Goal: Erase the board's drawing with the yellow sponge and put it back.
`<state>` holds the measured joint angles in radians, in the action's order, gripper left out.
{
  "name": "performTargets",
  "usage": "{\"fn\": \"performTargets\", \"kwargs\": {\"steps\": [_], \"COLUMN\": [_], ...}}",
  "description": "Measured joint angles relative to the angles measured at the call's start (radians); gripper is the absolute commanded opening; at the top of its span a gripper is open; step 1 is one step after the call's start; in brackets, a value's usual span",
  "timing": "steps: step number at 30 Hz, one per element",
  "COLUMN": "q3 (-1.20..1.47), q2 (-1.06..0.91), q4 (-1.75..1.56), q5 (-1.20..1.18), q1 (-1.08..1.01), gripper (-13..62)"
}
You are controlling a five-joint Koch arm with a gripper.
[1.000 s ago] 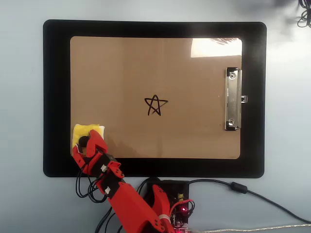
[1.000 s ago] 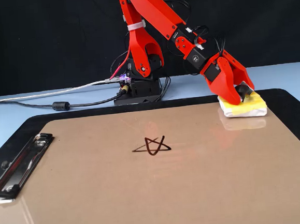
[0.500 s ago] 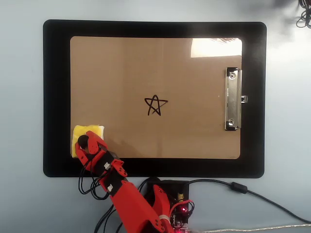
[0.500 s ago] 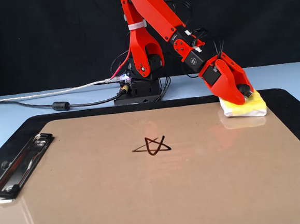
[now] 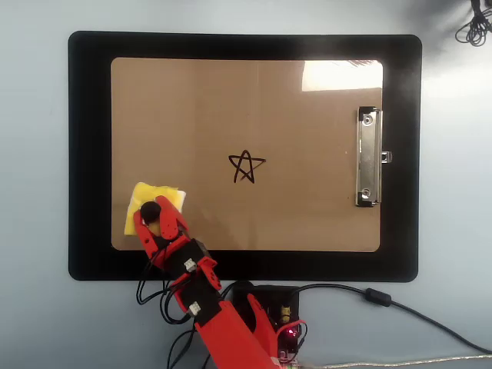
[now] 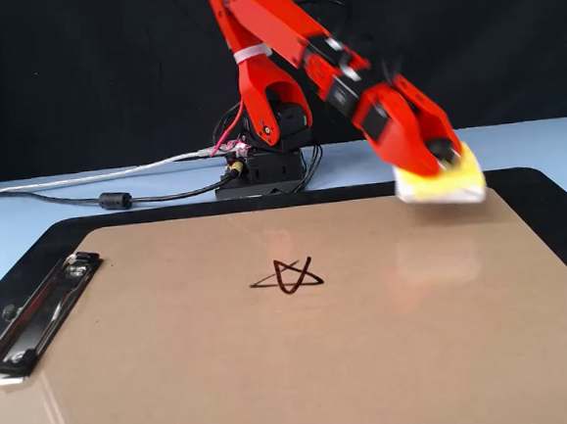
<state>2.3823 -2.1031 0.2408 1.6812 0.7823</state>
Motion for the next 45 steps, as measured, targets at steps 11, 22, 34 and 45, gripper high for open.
{"fn": "performTargets", "kwargs": {"steps": [11, 22, 34, 45], "q3": [0.037, 0.302, 0.071, 0.448], "q2": [-0.192, -0.146, 0.471, 0.101], "q4": [0.242, -0.041, -0.512, -0.546], "q5": [-0.193, -0.204, -0.204, -0.206], "q1": [-0.557, -0.634, -0.775, -0.785], "gripper": [-8.2, -8.2, -8.2, -8.2]}}
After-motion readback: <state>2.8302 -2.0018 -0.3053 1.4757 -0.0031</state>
